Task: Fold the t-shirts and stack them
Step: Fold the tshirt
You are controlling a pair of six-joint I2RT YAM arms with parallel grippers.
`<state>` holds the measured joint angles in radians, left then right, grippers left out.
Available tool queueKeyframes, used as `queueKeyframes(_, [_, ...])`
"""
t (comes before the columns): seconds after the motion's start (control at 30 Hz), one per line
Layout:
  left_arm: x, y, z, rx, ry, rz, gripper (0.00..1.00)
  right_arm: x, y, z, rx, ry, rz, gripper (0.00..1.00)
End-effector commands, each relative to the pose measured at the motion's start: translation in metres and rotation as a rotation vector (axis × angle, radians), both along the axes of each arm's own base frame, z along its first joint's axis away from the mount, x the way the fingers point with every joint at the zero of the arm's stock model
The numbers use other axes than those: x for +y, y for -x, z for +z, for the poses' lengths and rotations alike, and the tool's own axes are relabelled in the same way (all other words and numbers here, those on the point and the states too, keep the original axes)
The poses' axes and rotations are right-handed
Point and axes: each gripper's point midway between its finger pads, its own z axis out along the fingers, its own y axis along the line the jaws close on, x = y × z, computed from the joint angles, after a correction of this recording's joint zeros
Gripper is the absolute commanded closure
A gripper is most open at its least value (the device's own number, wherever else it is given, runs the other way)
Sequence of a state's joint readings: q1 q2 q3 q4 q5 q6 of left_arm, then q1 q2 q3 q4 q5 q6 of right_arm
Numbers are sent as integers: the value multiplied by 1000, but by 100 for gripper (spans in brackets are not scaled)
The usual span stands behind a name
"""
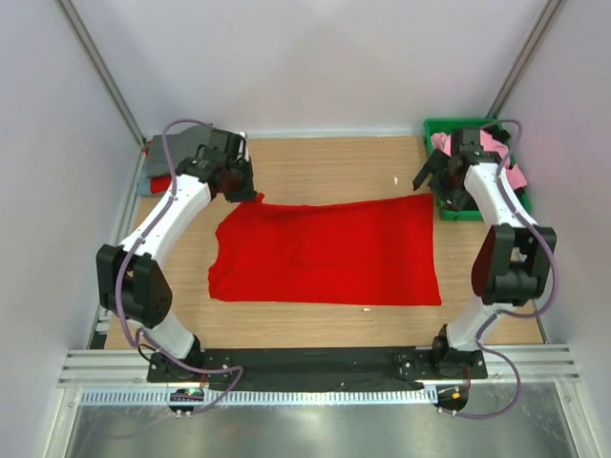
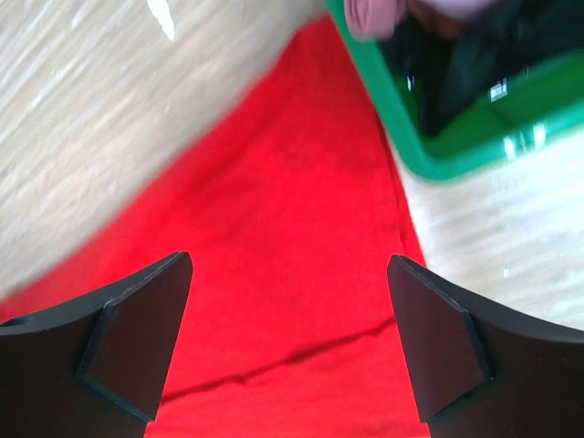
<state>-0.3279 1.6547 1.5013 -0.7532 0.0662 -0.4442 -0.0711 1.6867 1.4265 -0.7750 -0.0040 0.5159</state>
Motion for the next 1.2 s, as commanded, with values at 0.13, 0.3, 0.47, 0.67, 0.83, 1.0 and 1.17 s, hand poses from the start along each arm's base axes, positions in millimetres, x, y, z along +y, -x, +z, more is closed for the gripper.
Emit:
queueKeyframes(0.13, [37, 17, 15, -52, -165, 12, 100, 7, -66, 0, 10, 75, 24, 6])
queueKeyframes(0.3, [33, 16, 3, -30, -125, 2, 100, 6, -94, -26, 61, 107, 9, 6])
queueKeyframes(0.47, [43, 15, -3, -26, -116, 35, 100, 0, -74, -38, 117, 141, -5, 5])
queueKeyframes(0.67, [36, 20, -11, 5, -65, 21, 100, -12, -20, -26, 67, 193, -54, 6])
queueKeyframes(0.83, [36, 22, -10, 1, -60, 25, 100, -8, 5, -44, 73, 170, -51, 11])
queueKeyframes(1.0, [41, 24, -11, -5, -80, 39, 100, -11, 8, -63, 90, 175, -50, 22])
queueKeyframes(1.17, [43, 25, -13, -2, -86, 42, 100, -29, 13, -78, 97, 148, -92, 42])
